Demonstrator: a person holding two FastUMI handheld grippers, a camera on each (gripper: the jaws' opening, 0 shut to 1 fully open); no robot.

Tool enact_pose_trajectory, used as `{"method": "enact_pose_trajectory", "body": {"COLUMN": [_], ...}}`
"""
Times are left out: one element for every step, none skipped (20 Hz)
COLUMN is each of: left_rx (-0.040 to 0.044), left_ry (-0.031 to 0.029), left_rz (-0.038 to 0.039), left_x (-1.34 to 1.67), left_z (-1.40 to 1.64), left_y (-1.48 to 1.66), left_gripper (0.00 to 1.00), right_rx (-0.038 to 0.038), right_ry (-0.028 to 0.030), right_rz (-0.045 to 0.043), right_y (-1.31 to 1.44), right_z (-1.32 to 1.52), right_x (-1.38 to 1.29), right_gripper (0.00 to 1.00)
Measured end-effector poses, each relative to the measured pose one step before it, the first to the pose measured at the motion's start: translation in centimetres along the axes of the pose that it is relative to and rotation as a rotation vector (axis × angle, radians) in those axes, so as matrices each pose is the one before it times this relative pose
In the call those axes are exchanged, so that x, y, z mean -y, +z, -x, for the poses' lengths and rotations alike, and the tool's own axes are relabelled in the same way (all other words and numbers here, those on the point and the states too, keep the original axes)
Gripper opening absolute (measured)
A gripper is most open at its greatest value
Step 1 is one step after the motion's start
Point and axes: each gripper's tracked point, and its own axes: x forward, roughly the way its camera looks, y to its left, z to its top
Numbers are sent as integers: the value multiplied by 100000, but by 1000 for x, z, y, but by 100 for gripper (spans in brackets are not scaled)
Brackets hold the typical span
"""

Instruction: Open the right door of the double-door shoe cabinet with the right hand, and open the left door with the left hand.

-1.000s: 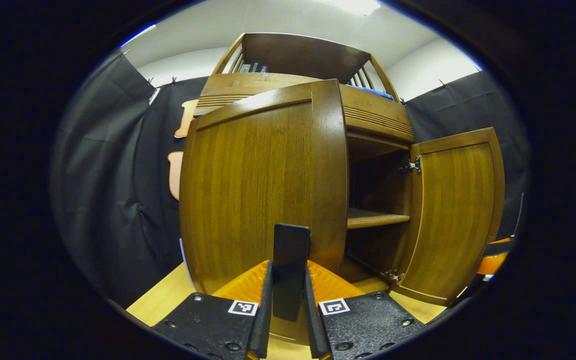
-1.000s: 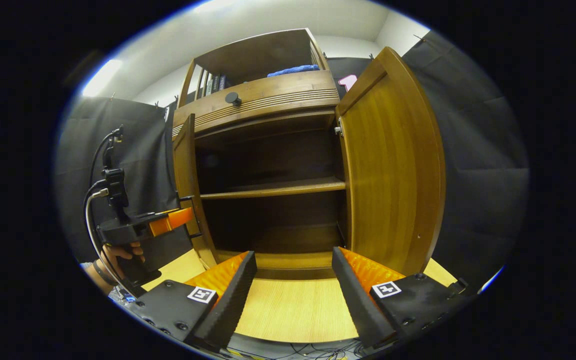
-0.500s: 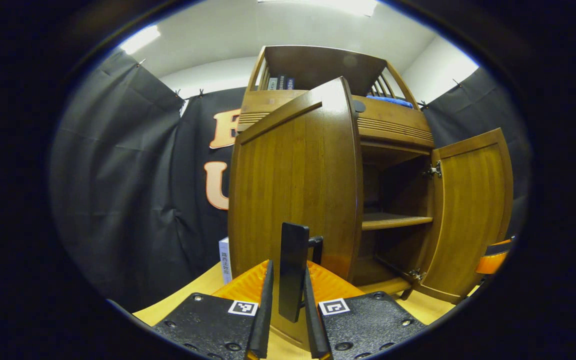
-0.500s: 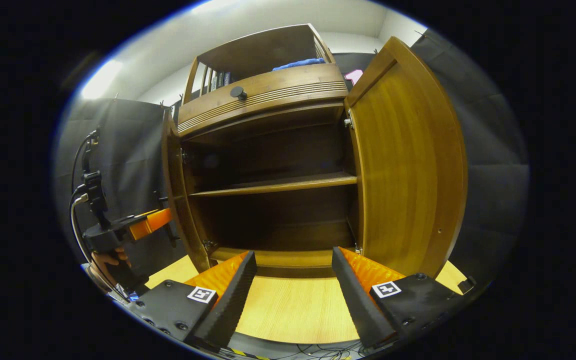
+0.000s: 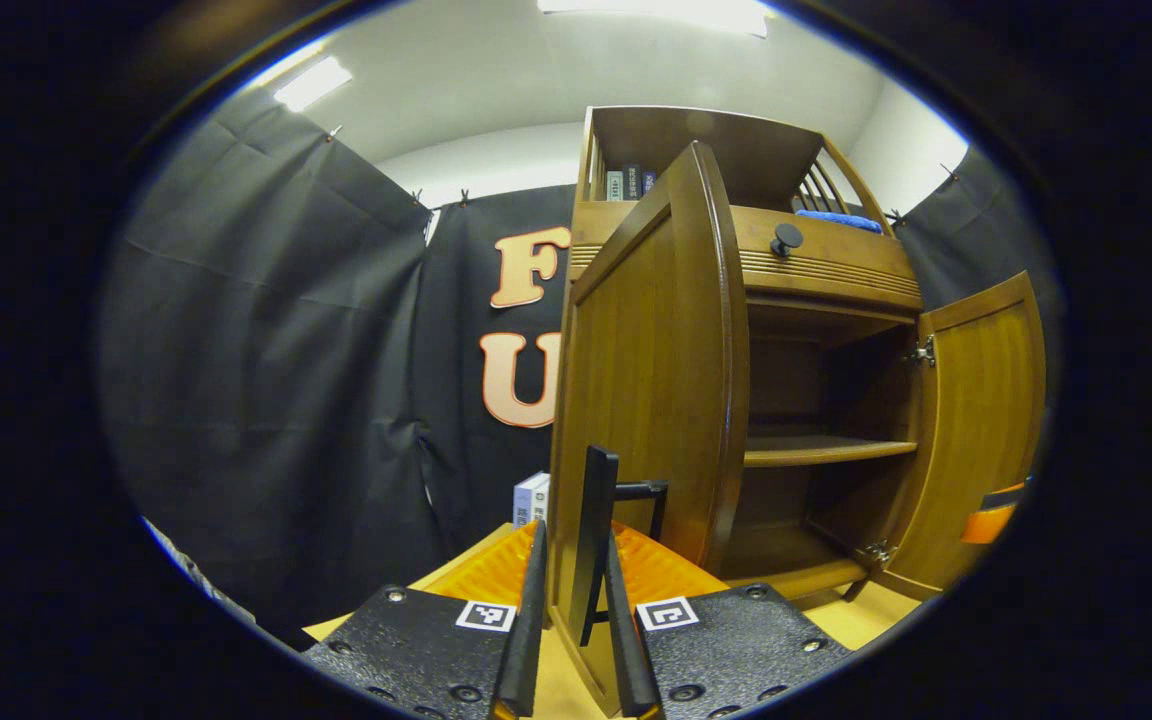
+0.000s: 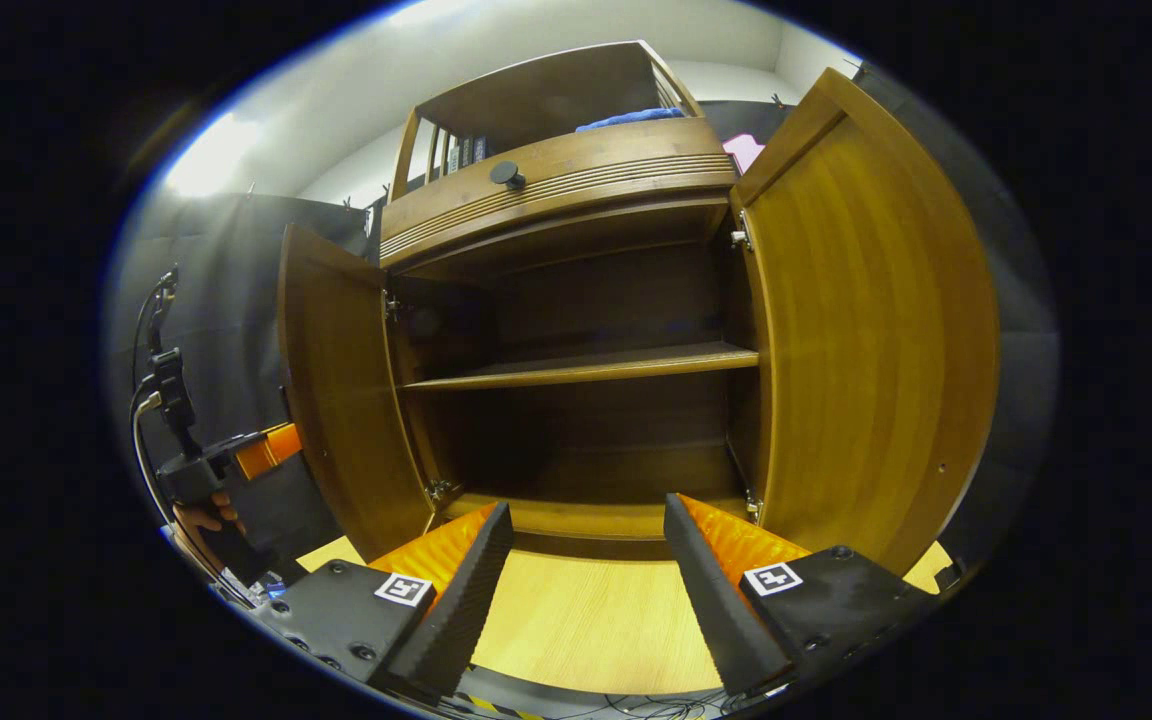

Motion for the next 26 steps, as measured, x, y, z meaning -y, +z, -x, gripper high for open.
{"method": "enact_pose_trajectory", "body": {"left_rx": [894,1222,1251,-399,-348,-534,-525,-385,-500,-500,-496,-175,49,198,-82,-32,106,228,303,18,-78,-115,12,-31,-43,41], "left_ry": [387,759,970,-1079,-1494,-1663,-1377,-1583,-1657,-1540,-1390,-1350,-1608,-1171,-1121,-1705,-565,-1134,-1515,-1182,-973,-791,-53,53,422,738], "left_rz": [-396,-763,-1329,-805,1234,1598,580,-146,265,1351,2183,2238,1268,-120,-882,-554,466,1458,2056,2136,1639,633,282,269,-113,-748], "left_x": [-540,-696,-925,-501,-332,-403,-618,-504,-465,-458,-307,-313,-181,-364,-276,-218,-442,-389,-29,-254,-254,-83,-148,-68,67,24], "left_z": [-132,-232,59,-281,158,49,-5,-113,-100,-65,70,-19,-28,-15,-148,87,-27,-38,-33,-19,-33,-56,22,-39,96,58], "left_y": [277,450,370,-74,-125,-14,-55,57,5,-37,24,-6,-20,75,-50,26,-28,72,-108,-38,-84,23,6,-22,53,47], "left_gripper": [31,30,24,22,29,25,29,25,20,25,21,21,22,27,24,29,35,36,36,35,35,35,35,35,37,37], "right_rx": [-234,-332,-246,-187,-108,-130,-258,-248,-67,205,267,289,443,286,31,108,131,-3,-72,-147,-41,-47,-127,-54,-90,-37], "right_ry": [861,850,671,555,578,493,504,192,-9,-112,-169,-56,-126,-228,-62,-400,-303,-207,-306,-352,-326,-170,-53,1,-8,43], "right_rz": [41,-20,-21,-148,-245,-300,-249,-135,-118,-312,-723,-1151,-1223,-1040,-584,-140,160,319,313,202,-98,-382,-567,-630,-473,-187], "right_y": [-70,-105,-71,-82,-119,-67,-185,-68,-81,-74,66,-8,64,16,-43,-41,-29,5,-13,-76,-85,-34,-136,-26,90,128], "right_z": [-97,-129,-192,-199,-115,-152,7,-76,-112,5,-94,-153,-166,-134,-176,10,9,62,15,79,-4,43,-32,37,-31,26], "right_x": [-334,-272,-328,-291,-235,-274,-219,-148,-22,23,-44,-23,-39,-23,-1,90,-6,9,24,121,56,137,92,20,26,96], "right_gripper": [98,98,98,98,98,98,98,98,98,98,98,100,100,100,98,98,98,100,100,98,92,95,98,98,89,89]}}
